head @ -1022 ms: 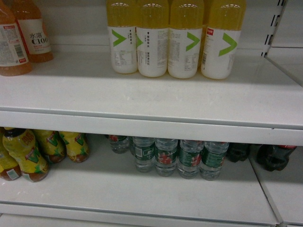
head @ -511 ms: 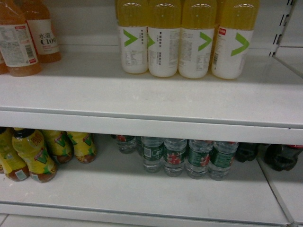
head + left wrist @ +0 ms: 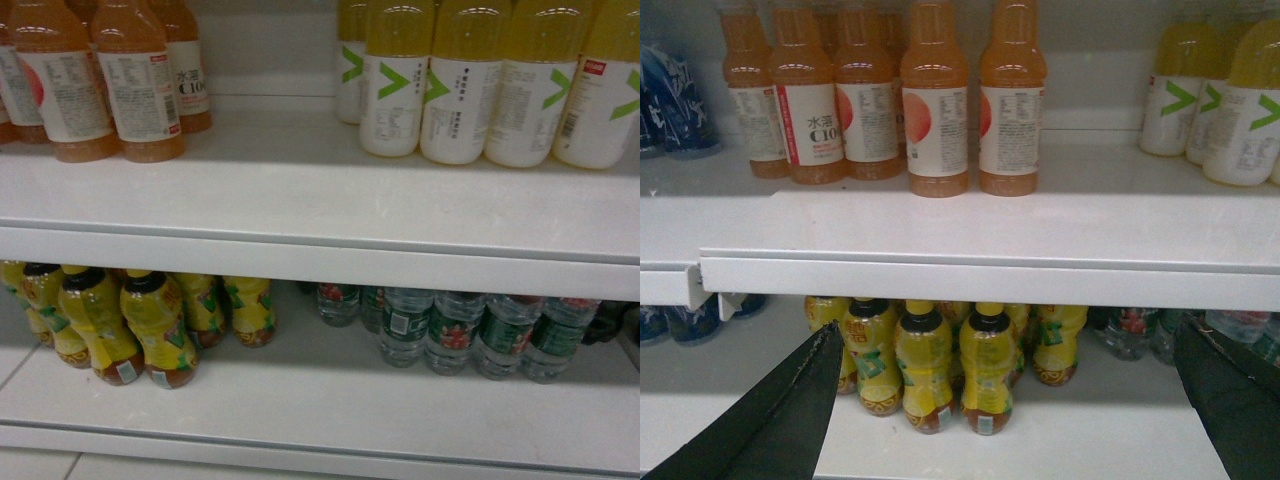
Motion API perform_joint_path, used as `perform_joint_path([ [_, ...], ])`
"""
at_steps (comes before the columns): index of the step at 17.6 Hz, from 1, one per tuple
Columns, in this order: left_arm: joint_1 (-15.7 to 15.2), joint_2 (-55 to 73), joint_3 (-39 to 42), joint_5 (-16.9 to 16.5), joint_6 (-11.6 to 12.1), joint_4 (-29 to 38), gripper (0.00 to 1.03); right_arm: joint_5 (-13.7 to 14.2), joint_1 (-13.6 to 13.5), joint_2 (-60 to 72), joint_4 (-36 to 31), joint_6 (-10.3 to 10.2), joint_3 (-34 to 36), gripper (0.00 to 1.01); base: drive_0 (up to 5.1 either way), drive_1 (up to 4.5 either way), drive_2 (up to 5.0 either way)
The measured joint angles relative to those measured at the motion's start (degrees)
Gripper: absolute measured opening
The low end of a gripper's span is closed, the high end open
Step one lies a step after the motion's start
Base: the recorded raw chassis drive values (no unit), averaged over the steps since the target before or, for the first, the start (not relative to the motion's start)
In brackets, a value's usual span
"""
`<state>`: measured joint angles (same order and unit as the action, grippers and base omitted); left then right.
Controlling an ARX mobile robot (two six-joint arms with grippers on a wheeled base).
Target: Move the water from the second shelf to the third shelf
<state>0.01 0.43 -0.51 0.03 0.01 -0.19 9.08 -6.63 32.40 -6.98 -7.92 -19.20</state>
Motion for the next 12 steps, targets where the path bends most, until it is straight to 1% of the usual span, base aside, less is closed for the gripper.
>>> perform_joint_path([
  [12,0.0,0.0,0.0,0.0,0.0,0.0,0.98,-0.13,0.0,0.07,-0.15,-0.02,0.0,0.43,-4.5,2.13,2.1],
])
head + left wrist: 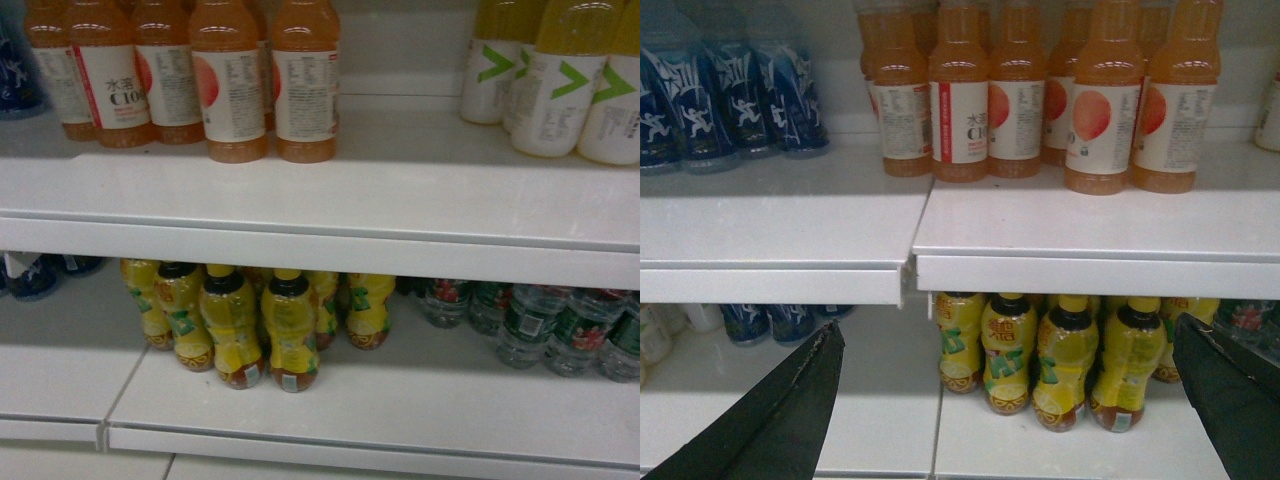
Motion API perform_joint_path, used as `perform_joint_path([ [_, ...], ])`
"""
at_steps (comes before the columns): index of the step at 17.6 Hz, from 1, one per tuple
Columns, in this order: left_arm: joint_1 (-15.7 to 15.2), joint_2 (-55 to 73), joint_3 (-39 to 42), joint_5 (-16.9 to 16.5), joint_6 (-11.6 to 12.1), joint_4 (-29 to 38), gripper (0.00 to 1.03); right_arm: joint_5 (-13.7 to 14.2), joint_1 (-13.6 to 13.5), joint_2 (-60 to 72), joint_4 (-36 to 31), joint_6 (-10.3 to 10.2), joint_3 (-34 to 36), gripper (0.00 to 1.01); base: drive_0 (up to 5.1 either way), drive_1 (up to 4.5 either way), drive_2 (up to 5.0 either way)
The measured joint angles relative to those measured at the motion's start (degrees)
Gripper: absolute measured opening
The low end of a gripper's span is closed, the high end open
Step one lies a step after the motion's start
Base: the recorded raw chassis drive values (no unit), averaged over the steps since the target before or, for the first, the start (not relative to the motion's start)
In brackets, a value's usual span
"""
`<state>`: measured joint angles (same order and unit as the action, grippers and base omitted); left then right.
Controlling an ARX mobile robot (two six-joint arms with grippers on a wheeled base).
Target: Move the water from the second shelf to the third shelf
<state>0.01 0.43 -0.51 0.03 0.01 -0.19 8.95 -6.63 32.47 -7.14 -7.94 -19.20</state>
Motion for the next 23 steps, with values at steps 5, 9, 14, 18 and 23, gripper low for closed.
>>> perform_joint_path([
  [5,0.0,0.0,0.0,0.0,0.0,-0.02,0.98,0.02,-0.04,-0.02,0.04,0.0,0.0,0.43,-4.4,2.16,2.2],
  [9,0.0,0.0,0.0,0.02,0.0,0.0,0.98,0.02,-0.04,0.0,0.22,0.02,0.0,0.43,-4.4,2.18,2.2],
  [14,0.0,0.0,0.0,-0.02,0.0,0.0,0.98,0.02,-0.04,-0.02,0.2,0.0,0.0,0.43,-4.4,2.15,2.2],
  [18,0.0,0.0,0.0,0.0,0.0,0.0,0.98,0.0,-0.04,-0.09,0.2,0.0,0.0,0.43,-4.5,2.09,2.1],
  [23,0.0,0.0,0.0,0.0,-0.02,-0.04,0.98,0.0,-0.04,0.0,0.24,0.0,0.0,0.43,-4.6,2.06,2.1],
])
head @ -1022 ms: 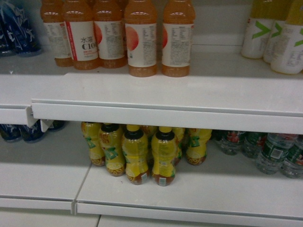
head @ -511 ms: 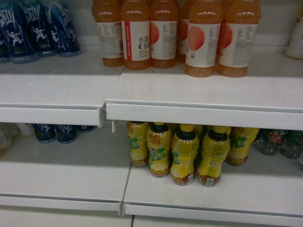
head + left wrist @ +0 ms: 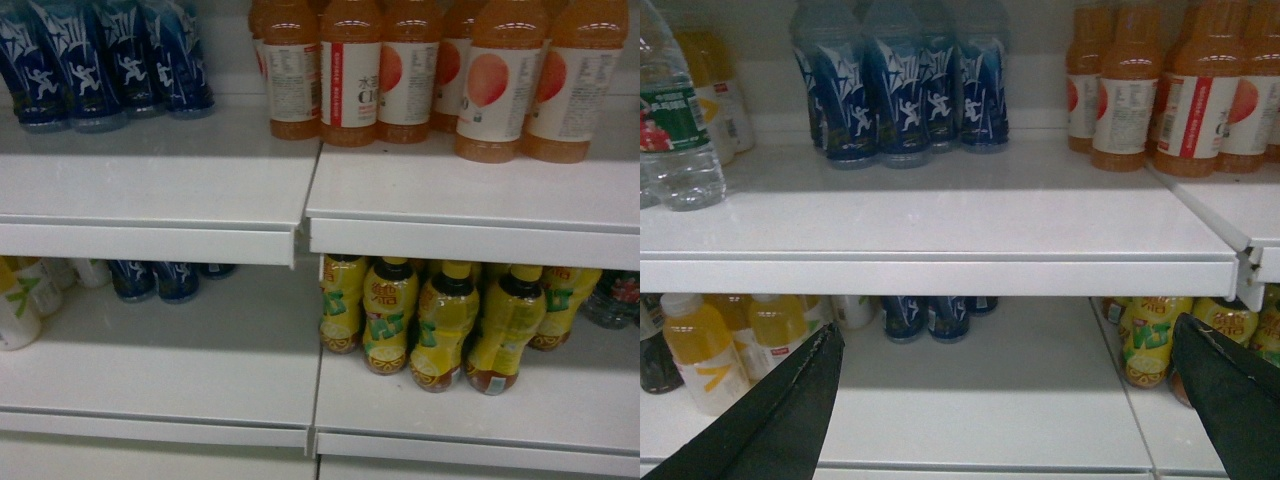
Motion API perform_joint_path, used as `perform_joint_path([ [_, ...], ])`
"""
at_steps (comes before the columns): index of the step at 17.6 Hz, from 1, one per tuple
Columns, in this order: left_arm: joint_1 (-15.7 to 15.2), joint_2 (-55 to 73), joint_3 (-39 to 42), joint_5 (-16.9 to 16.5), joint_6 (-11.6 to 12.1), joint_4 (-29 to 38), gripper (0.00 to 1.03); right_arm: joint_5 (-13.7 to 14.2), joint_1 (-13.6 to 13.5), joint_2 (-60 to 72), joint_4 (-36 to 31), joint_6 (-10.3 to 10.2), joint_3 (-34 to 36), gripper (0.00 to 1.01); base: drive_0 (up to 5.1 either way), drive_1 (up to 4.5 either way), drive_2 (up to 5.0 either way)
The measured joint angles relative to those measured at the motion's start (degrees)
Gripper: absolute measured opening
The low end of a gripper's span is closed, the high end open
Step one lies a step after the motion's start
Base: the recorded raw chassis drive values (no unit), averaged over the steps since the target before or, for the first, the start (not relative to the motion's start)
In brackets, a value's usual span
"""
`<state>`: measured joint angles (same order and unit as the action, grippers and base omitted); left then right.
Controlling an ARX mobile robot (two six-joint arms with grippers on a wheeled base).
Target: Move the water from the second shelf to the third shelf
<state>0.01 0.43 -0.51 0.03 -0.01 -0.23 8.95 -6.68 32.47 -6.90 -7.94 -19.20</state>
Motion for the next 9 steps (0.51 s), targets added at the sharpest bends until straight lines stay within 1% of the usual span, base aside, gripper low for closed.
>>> perform_joint_path([
  [9,0.0,0.0,0.0,0.0,0.02,0.04,0.98,0.0,0.0,0.0,0.0,0.0,0.0,0.43,-4.5,2.13,2.1],
])
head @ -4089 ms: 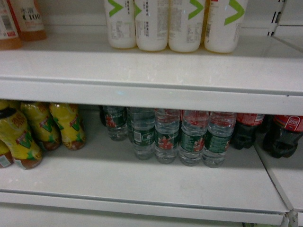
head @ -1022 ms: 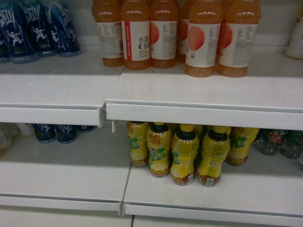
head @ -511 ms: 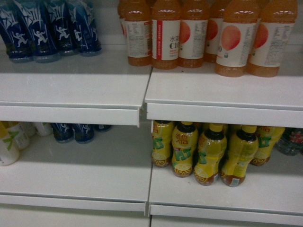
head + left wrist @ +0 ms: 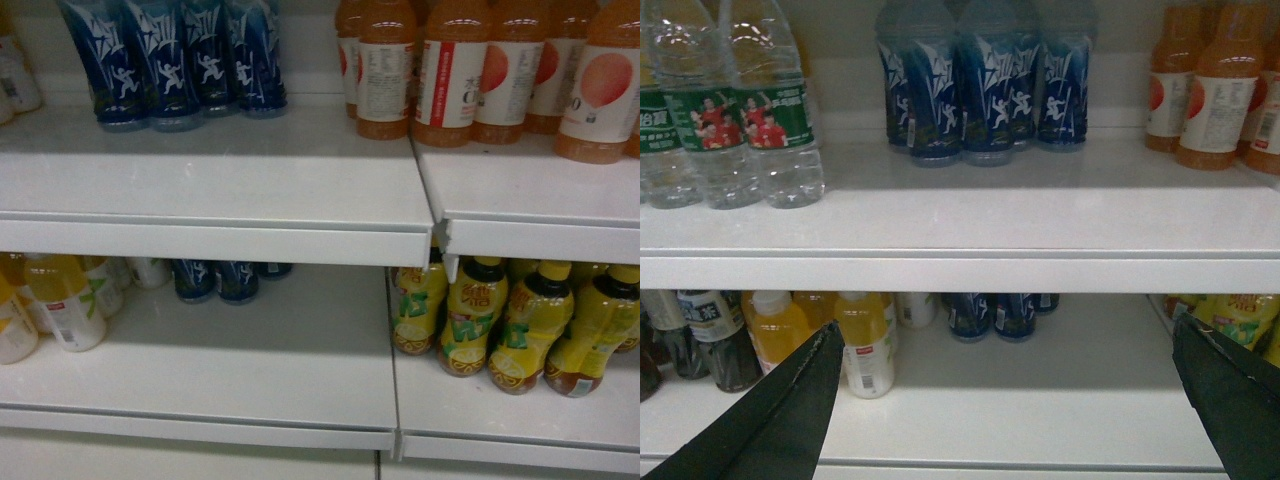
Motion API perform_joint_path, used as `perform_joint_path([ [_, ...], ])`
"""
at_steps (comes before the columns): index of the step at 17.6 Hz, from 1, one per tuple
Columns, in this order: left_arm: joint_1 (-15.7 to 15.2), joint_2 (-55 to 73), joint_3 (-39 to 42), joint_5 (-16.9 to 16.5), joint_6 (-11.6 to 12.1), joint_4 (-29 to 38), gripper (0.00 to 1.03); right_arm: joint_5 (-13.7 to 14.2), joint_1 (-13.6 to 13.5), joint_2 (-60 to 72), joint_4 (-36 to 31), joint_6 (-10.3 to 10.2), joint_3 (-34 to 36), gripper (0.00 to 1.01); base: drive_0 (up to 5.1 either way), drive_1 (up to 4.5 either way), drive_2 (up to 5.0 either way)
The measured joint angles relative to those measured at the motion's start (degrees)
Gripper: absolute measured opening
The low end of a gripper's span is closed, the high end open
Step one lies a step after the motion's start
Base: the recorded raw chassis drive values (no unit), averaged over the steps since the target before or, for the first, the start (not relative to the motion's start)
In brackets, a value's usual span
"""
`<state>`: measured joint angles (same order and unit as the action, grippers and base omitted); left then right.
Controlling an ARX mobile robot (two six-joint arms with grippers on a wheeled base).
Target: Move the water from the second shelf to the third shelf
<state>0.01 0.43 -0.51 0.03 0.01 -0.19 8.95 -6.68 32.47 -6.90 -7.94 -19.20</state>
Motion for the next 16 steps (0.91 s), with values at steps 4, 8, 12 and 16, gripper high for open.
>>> perform_joint_path([
  [4,0.0,0.0,0.0,0.0,0.0,0.0,0.98,0.04,0.0,-0.02,-0.13,0.02,0.0,0.43,-4.6,2.06,2.1],
  [8,0.0,0.0,0.0,0.04,-0.02,0.0,0.98,0.0,0.0,0.0,-0.11,0.02,0.0,0.43,-4.6,2.37,2.4],
  [12,0.0,0.0,0.0,0.0,0.0,-0.04,0.98,0.2,0.0,-0.07,-0.15,0.02,0.0,0.43,-4.8,2.32,2.3],
  [16,0.0,0.0,0.0,0.0,0.0,-0.04,0.98,-0.07,0.0,-0.07,-0.17,0.0,0.0,0.43,-4.8,2.31,2.3],
])
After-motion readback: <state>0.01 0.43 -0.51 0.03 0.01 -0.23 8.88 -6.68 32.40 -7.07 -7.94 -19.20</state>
